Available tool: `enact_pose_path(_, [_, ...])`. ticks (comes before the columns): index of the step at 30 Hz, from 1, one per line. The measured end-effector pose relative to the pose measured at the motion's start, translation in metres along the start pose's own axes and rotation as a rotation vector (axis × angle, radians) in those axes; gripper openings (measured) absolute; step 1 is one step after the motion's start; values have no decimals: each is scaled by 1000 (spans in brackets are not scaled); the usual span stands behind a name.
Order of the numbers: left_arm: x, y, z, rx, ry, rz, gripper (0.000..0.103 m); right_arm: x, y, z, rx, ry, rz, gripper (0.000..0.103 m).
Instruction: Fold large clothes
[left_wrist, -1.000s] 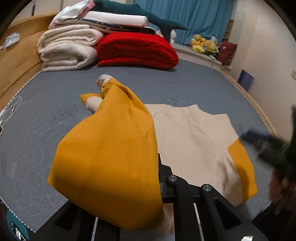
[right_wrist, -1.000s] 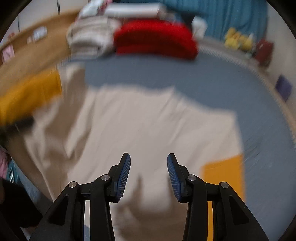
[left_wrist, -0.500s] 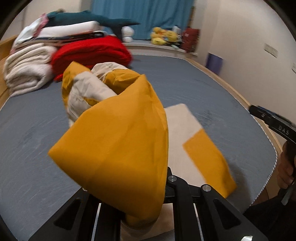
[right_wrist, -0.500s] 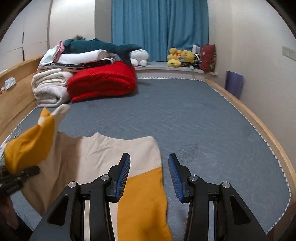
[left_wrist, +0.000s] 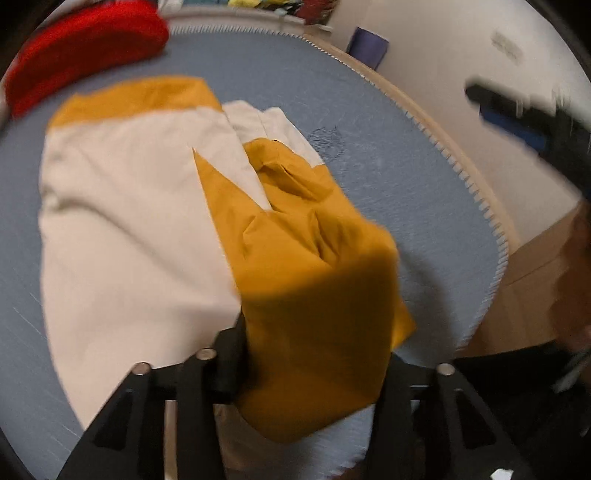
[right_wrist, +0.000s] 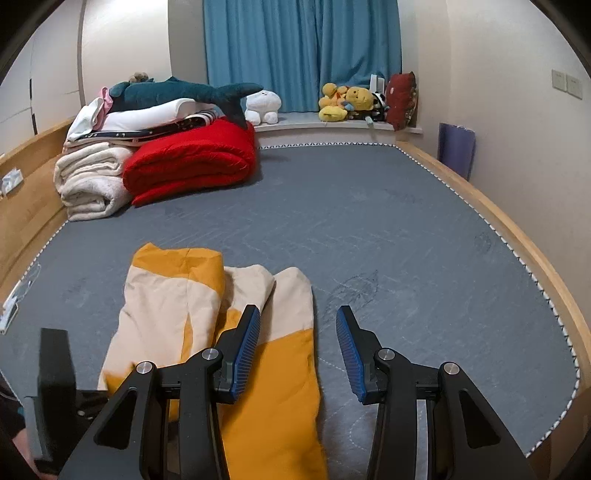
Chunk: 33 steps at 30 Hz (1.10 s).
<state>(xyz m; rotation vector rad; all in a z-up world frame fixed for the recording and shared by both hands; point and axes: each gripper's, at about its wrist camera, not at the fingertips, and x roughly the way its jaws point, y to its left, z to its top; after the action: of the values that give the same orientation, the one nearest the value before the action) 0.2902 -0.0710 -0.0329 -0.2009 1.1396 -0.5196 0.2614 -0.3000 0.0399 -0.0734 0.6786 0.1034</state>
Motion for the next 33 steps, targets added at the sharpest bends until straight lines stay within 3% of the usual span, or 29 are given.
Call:
enact_pose_path(5, [-56,33,2,-145,-81,-194,50,13,10,-6,41,41,103,46])
enact_pose_path(8, [-82,48,-4,-164,-122,-233,50,29,20,-11,71,91,192,47])
enact_pose_path(11, [-95,60,-10,-181,-134,-229,50,43,30,-15,101,128,275,52])
enact_pose_path(16, [-104,83,-7,-214,-156,-153,50,84,51,-31,170,311,458,60])
enact_pose_path(20, [-99,96,-8,-215,-133,-62,50,121,76,-56,106,500,362,61])
enact_pose_path(22, [-95,104,-11,-232,-117,-18,50,130,83,-64,64,540,333,60])
enact_pose_path(23, [-92,106,-13,-249,-110,-4,50,133,86,-67,39,550,315,52])
enact_pose_path(25, [-88,117,-17,-295,-96,32,50,136,88,-71,25,559,322,19])
enact_pose_path(26, [-87,121,-17,-316,-95,53,50,133,89,-71,30,550,345,11])
enact_pose_path(30, [-85,131,-26,-354,-87,92,50,106,82,-62,8,447,403,6])
enact_pose_path(33, [-77,126,-26,-352,-68,84,50,75,47,-49,71,347,396,5])
